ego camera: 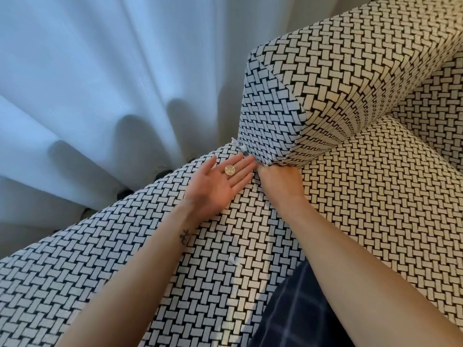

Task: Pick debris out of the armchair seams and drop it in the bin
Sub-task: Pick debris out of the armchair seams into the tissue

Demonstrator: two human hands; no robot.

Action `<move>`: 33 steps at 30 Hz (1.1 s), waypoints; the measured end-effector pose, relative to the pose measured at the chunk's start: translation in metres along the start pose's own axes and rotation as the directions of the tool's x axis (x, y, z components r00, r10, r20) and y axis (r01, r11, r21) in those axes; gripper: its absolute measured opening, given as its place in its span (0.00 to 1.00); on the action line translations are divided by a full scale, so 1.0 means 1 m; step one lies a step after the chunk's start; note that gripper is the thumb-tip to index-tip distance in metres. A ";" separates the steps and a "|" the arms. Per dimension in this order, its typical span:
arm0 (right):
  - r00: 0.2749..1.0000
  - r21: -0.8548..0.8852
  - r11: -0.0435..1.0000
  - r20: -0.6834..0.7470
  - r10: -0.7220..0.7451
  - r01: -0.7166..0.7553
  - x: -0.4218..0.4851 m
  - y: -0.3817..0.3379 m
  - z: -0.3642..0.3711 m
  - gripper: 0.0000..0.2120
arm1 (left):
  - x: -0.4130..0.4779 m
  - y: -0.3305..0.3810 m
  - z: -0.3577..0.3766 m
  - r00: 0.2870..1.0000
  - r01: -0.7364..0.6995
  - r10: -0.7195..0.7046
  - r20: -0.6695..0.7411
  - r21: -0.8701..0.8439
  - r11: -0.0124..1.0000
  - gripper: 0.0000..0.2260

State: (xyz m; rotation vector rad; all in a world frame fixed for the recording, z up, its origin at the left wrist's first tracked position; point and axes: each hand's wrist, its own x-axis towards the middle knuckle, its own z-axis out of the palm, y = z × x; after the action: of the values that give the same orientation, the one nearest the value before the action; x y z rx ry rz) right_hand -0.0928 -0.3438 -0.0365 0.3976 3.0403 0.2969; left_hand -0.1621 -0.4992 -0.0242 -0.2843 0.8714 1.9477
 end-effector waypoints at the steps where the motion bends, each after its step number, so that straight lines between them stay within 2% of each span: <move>1: 1.000 -0.048 0.999 0.007 0.018 -0.018 -0.001 0.000 0.000 0.08 | 0.000 -0.001 -0.003 0.999 0.023 -0.022 0.033 -0.028 0.999 0.27; 4: 0.999 -0.070 0.997 -0.016 0.027 -0.028 0.003 -0.001 0.007 0.05 | 0.011 0.002 -0.014 0.989 0.094 -0.084 0.121 -0.077 0.993 0.27; 8: 0.995 -0.002 0.996 -0.040 0.092 -0.092 0.005 -0.002 0.014 0.03 | 0.019 0.006 -0.010 0.982 0.104 -0.105 0.157 0.012 0.994 0.25; 12: 0.998 0.062 0.998 -0.064 0.028 -0.024 0.003 0.000 0.005 0.14 | 0.019 0.010 -0.008 0.988 0.103 -0.111 0.108 0.077 0.992 0.21; 14: 1.000 0.048 0.999 -0.030 0.004 -0.003 0.003 0.003 0.009 0.16 | 0.026 0.010 -0.010 0.979 0.146 -0.160 0.127 0.115 0.983 0.16; 16: 0.999 0.058 0.998 -0.054 -0.003 0.006 0.007 0.003 0.010 0.14 | 0.027 0.010 -0.014 0.982 0.151 -0.161 0.101 0.102 0.983 0.14; 19: 0.991 0.012 1.000 -0.135 0.020 -0.019 0.005 0.003 0.016 0.14 | 0.025 0.009 -0.013 0.986 0.125 -0.135 0.094 0.109 0.986 0.15; 22: 0.986 0.043 0.999 -0.163 0.019 -0.012 0.004 0.002 0.020 0.13 | 0.017 0.010 -0.007 0.993 0.103 -0.109 0.044 0.130 0.986 0.21; 27: 0.966 0.108 0.985 -0.206 0.156 -0.136 0.000 -0.008 0.025 0.07 | 0.006 0.006 0.005 0.993 0.094 -0.098 0.065 0.065 0.993 0.24; 33: 0.959 0.085 0.993 -0.267 0.100 -0.080 0.000 -0.006 0.026 0.12 | 0.003 0.014 0.003 0.996 0.073 -0.070 0.063 -0.044 0.996 0.23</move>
State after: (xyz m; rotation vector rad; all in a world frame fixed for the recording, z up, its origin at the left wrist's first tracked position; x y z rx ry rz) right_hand -0.0920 -0.3446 -0.0628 0.5443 3.3144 0.2648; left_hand -0.1750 -0.4990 -0.0173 -0.2783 0.7670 1.9022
